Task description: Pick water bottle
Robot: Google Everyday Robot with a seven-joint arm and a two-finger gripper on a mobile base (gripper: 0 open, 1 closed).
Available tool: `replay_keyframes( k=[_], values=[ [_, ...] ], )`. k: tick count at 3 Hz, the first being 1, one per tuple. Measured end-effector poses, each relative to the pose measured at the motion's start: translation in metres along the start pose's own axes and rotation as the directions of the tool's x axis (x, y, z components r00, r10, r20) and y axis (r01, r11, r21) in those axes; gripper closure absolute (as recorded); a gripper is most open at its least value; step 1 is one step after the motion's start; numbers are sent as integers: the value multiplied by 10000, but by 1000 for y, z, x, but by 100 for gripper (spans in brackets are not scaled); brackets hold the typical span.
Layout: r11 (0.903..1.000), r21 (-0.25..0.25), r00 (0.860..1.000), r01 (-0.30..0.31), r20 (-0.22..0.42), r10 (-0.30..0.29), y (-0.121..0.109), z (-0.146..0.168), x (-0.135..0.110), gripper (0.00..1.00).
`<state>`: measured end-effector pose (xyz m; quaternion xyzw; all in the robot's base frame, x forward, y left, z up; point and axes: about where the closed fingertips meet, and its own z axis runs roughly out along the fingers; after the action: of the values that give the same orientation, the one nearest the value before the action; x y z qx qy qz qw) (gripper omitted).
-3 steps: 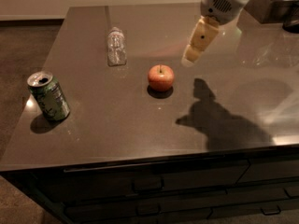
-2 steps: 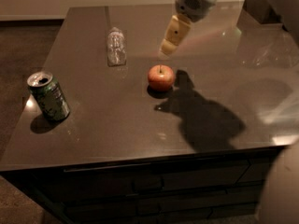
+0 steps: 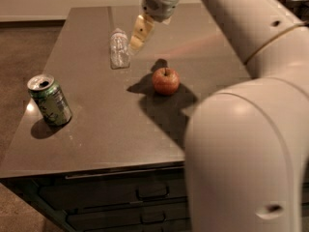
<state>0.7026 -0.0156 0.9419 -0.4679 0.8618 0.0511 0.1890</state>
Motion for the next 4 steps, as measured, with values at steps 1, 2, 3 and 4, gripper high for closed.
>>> replay_keyframes(
  k=[1, 2, 3, 4],
  values=[
    [9967, 133, 9964, -804, -252, 807, -9, 36, -33, 0],
    [9884, 147, 9873, -1509, -481, 1515, -3, 73, -67, 0],
    [9822, 288, 9801, -1856, -657, 1871, 2, 90, -84, 0],
    [9735, 555, 9673, -2221, -1126, 2271, 5, 110, -92, 0]
  ],
)
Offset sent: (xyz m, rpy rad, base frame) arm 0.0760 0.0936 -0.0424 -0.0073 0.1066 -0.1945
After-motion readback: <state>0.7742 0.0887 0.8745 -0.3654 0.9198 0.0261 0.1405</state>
